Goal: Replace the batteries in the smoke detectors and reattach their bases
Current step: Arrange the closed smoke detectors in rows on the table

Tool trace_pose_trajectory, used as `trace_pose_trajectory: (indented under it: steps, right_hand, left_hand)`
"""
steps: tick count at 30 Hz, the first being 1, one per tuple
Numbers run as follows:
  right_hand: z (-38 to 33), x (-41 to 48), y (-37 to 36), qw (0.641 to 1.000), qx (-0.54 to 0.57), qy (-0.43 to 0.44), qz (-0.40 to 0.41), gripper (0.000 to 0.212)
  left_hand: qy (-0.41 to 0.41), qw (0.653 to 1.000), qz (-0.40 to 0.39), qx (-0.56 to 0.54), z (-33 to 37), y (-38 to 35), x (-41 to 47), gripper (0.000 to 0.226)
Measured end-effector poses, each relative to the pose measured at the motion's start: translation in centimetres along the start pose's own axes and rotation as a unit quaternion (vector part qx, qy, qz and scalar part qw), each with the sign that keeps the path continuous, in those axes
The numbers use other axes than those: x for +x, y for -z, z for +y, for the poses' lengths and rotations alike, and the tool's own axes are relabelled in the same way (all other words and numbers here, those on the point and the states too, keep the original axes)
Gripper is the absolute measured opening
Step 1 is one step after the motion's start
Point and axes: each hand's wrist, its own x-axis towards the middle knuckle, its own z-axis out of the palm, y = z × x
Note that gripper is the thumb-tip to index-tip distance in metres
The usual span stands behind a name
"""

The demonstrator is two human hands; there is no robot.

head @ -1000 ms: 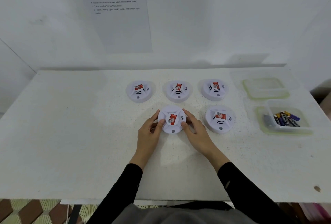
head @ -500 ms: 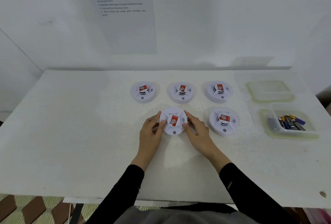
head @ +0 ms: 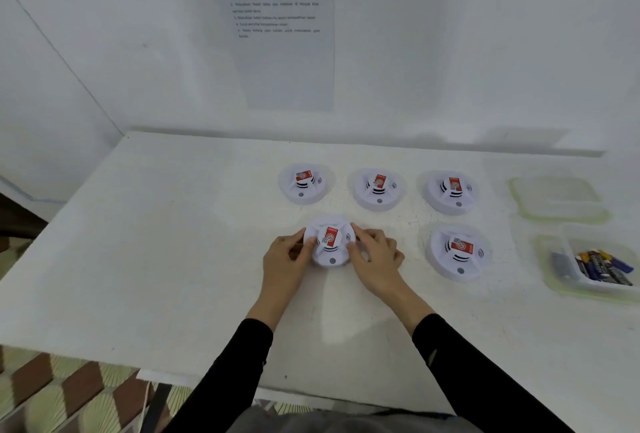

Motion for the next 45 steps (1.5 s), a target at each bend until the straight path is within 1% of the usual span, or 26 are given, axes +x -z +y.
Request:
trace_pose_trajectory:
  steps: [4,6,8,10,12,14,16,18,21,22,24,25,26,28,29,31,32,34,36,39,41,45]
  right_hand:
    - [0.0,0.1,0.0,1.0,-0.001,0.003,-0.004,0.043]
    - [0.0,-0.2,0.3,1.0,0.01,0.017,-0.004,0.044]
    - [0.3,-1.0,0.9,0.996,0.073,0.058,0.011,0.044]
    - [0.9,-2.3,2.3,0.982,0.159,0.099,0.041,0.039]
    - [1.9,-3.5,4.4,0.966,0.207,0.124,0.092,0.034]
    - [3.4,-4.3,6.6,0.953,0.216,0.133,0.164,0.033]
    - [5.3,-4.8,8.7,0.943,0.221,0.108,0.224,0.035]
    - [7.4,-5.1,10.5,0.94,0.234,0.05,0.242,0.041]
    - [9.9,-4.9,12.5,0.95,0.235,-0.063,0.197,0.045]
    - [10.6,-4.8,13.0,0.959,0.204,-0.101,0.171,0.045]
    - [11.3,-4.5,13.5,0.976,0.099,-0.164,0.107,0.051]
    - [11.4,-4.5,13.7,0.979,0.057,-0.18,0.075,0.056]
    - [11.4,-4.6,13.8,0.982,0.033,-0.18,0.054,0.061]
    - [11.6,-4.4,14.0,0.988,0.037,-0.149,0.032,0.071]
    - [11.7,-4.2,14.1,0.989,0.079,-0.123,0.029,0.071]
    - [11.9,-4.0,14.4,0.975,0.216,-0.04,0.019,0.06]
    - [12.1,-3.8,14.4,0.966,0.258,-0.004,0.014,0.056]
    - [12.4,-3.3,14.5,0.959,0.283,0.023,0.014,0.053]
    - [12.4,-3.0,14.6,0.953,0.301,0.027,0.015,0.055]
    - [12.9,-2.6,14.5,0.952,0.305,0.04,0.002,0.065]
    - [13.0,-2.5,14.4,0.952,0.302,0.056,-0.001,0.064]
    - [13.4,-2.2,14.7,0.957,0.286,0.058,-0.013,0.066]
  left_hand:
    - [0.003,1.0,-0.004,0.015,0.2,0.2,0.0,0.03]
    - [0.012,1.0,0.012,0.017,0.8,0.5,0.3,0.032]
    - [0.008,0.999,0.049,-0.003,1.9,0.6,0.5,0.031]
    - [-0.029,0.998,0.059,-0.021,3.7,-0.1,0.4,0.027]
    - [-0.063,0.997,0.014,-0.033,5.8,-1.9,-0.2,0.024]
    - [-0.092,0.993,-0.057,-0.039,7.8,-4.8,-1.0,0.021]
    - [-0.106,0.986,-0.125,-0.044,9.1,-8.0,-1.8,0.021]
    - [-0.101,0.98,-0.17,-0.04,10.0,-10.8,-2.4,0.025]
    - [-0.061,0.983,-0.173,-0.009,10.6,-13.9,-2.3,0.037]
    - [-0.055,0.983,-0.174,0.026,10.6,-14.6,-2.0,0.039]
    - [-0.061,0.971,-0.192,0.127,10.6,-16.1,-1.8,0.038]
    - [-0.061,0.966,-0.203,0.147,10.5,-16.7,-1.8,0.036]
    - [-0.059,0.965,-0.212,0.145,10.3,-17.3,-1.9,0.035]
    - [-0.056,0.974,-0.199,0.097,10.3,-17.8,-2.3,0.032]
    - [-0.052,0.981,-0.181,0.047,10.2,-17.8,-2.5,0.029]
    - [-0.068,0.986,-0.143,-0.054,9.9,-17.5,-2.8,0.023]
    - [-0.06,0.985,-0.135,-0.083,9.8,-17.3,-3.0,0.022]
    - [-0.03,0.984,-0.129,-0.122,9.5,-16.7,-3.5,0.03]
    - [-0.021,0.983,-0.12,-0.135,9.1,-16.5,-3.7,0.034]
    - [-0.028,0.986,-0.103,-0.129,9.2,-16.7,-3.8,0.036]
    - [-0.032,0.988,-0.088,-0.125,9.2,-16.9,-3.9,0.035]
    - [-0.04,0.989,-0.072,-0.12,8.9,-17.2,-4.2,0.036]
